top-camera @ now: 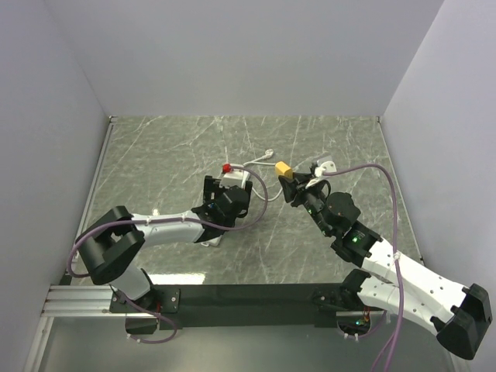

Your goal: Insert the plug

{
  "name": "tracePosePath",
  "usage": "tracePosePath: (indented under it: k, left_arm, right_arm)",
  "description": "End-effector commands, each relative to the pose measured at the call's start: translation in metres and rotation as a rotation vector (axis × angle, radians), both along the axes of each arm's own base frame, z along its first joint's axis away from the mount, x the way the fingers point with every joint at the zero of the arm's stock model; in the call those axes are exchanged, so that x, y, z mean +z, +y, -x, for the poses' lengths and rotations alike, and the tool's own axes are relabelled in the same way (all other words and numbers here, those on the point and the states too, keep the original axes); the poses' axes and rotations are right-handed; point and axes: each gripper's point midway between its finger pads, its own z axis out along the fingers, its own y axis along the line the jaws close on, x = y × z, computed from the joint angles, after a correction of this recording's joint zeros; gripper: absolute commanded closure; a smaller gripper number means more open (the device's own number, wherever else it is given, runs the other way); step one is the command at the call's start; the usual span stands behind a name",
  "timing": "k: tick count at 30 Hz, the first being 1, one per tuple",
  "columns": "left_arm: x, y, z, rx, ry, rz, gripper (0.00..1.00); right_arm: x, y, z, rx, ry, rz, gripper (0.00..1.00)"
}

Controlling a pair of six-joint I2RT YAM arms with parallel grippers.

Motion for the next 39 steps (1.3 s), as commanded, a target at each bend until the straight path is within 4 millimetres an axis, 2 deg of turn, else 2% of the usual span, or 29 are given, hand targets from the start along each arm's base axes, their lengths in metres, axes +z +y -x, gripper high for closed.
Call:
tracePosePath:
  k: [1,5,8,13,14,16,17,18,19,20,21,22,23,26,34,36,37,38,39]
  left_arm:
    - [0.010,0.007,-0.004,0.051,-0.028,-0.033,0.01]
    - [0.004,0.009,-0.003,0.051,-0.018,-0.050,0.01]
    - [-0.004,0.008,0.000,0.029,-0.003,-0.060,0.05]
    - [-0.023,0.009,0.002,-0.031,0.014,-0.083,0.26]
    - [-0.025,0.010,0.002,-0.034,0.018,-0.084,0.30]
    - [-0.029,0.012,0.002,-0.047,0.017,-0.077,0.49]
    - [-0.029,0.011,0.003,-0.056,0.014,-0.073,0.59]
    - [-0.025,0.010,0.004,-0.073,0.003,-0.067,0.75]
    - [-0.027,0.012,0.006,-0.088,-0.005,-0.061,0.81]
    - [-0.026,0.005,0.009,-0.141,-0.006,-0.042,0.85]
    - [-0.026,0.007,0.015,-0.176,-0.014,-0.047,0.91]
    - [-0.025,0.004,0.017,-0.208,-0.020,-0.040,0.93]
    - [-0.020,-0.006,0.020,-0.266,-0.037,-0.004,0.94]
    - [-0.014,-0.008,0.029,-0.332,-0.061,0.027,0.96]
    - [0.002,-0.003,0.040,-0.344,-0.090,0.096,0.96]
    - [0.011,0.010,0.038,-0.273,-0.107,0.122,0.89]
    - [0.013,0.014,0.037,-0.250,-0.108,0.123,0.82]
    - [0.015,0.016,0.036,-0.235,-0.108,0.119,0.71]
    - [0.019,0.022,0.033,-0.188,-0.118,0.117,0.67]
  right_arm:
    - [0.011,-0.001,0.001,0.008,-0.026,-0.033,1.00]
    - [0.012,-0.003,0.002,0.008,-0.030,-0.039,1.00]
    - [0.011,-0.003,0.001,0.008,-0.025,-0.033,1.00]
    - [0.006,0.000,-0.002,0.014,0.001,-0.010,1.00]
    - [0.006,0.001,-0.001,0.024,0.006,-0.009,1.00]
    - [0.005,0.002,-0.001,0.030,0.022,-0.001,1.00]
    - [0.001,0.002,-0.001,0.031,0.039,0.011,1.00]
    - [-0.001,0.002,0.000,0.030,0.050,0.015,1.00]
    - [0.002,0.002,-0.001,0.026,0.056,0.014,1.00]
    - [-0.007,0.001,0.000,0.021,0.092,0.036,1.00]
    - [-0.007,-0.001,-0.001,0.010,0.108,0.044,1.00]
    - [-0.002,0.000,-0.004,0.006,0.117,0.050,1.00]
    - [-0.002,0.002,-0.003,0.014,0.129,0.059,1.00]
    - [-0.005,0.003,-0.001,0.023,0.165,0.071,1.00]
    - [-0.004,0.000,-0.003,0.002,0.158,0.074,1.00]
    - [-0.002,0.000,-0.008,-0.004,0.151,0.077,1.00]
    - [-0.003,0.001,-0.009,-0.002,0.151,0.084,1.00]
    - [-0.003,0.003,-0.010,0.012,0.155,0.089,1.00]
    - [0.001,0.004,-0.015,0.015,0.141,0.075,1.00]
